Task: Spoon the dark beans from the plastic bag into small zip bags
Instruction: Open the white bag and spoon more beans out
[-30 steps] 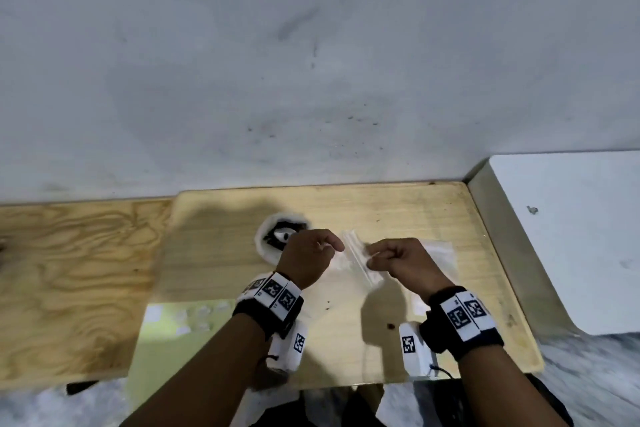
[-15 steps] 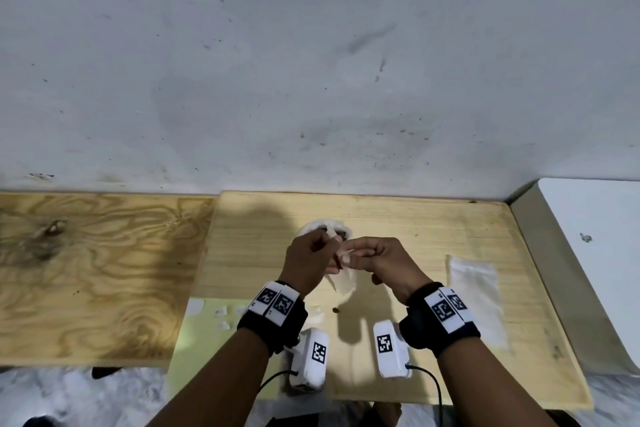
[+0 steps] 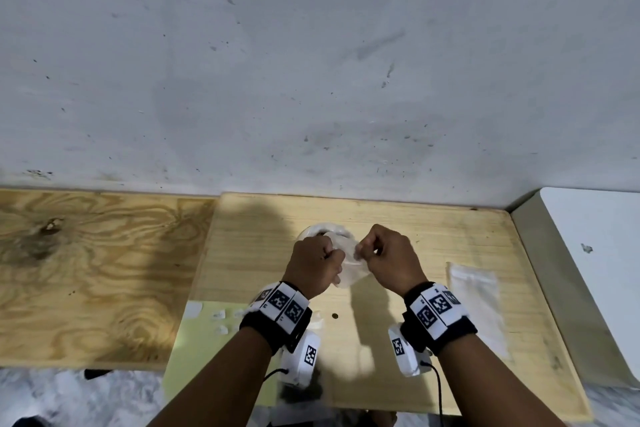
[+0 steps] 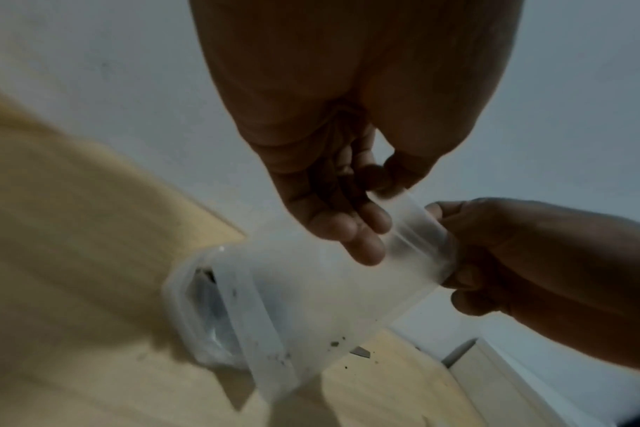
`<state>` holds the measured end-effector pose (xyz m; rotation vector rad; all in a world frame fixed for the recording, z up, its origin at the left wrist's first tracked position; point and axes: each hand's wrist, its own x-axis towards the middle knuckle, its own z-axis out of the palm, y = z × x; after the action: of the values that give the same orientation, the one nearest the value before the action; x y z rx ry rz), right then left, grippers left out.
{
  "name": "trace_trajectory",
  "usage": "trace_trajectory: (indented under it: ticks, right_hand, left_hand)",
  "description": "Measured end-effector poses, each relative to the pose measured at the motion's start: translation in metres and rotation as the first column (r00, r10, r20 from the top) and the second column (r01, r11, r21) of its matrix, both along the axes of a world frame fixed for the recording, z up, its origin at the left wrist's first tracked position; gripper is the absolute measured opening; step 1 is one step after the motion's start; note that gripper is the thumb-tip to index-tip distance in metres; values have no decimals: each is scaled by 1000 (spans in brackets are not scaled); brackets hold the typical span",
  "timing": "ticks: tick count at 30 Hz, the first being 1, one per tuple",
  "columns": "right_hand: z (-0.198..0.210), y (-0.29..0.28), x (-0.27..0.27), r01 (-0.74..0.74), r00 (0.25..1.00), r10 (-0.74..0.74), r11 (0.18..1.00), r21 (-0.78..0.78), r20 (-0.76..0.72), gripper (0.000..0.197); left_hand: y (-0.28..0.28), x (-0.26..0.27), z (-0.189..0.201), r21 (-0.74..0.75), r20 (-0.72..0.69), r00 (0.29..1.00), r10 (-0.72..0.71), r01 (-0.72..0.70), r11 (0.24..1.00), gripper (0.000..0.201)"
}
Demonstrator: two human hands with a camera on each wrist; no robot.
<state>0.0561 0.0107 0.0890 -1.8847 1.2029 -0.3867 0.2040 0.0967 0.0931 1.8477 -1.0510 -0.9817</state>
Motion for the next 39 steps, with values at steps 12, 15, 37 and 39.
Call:
trace_trajectory:
  ticks: [12, 15, 37, 39]
  right_hand:
    - [7, -13, -9, -3, 967, -66, 963, 270, 248, 30]
    - [10, -13, -11, -84, 974, 30, 968, 235, 225, 20]
    - [-28, -24, -4, -150, 988, 153, 981, 125, -9, 36]
    - [-34, -21, -1, -159, 987, 160, 975, 158, 8, 32]
  left_hand:
    - [-10, -14, -15, 47, 486, 865, -125, 117, 992, 134]
    - [-14, -16, -23, 25, 598, 793, -119, 130, 991, 112]
    - [1, 19, -39, 58, 328, 921, -211, 203, 977, 85]
    - [3, 22, -46, 86, 299, 934, -197, 179, 980, 82]
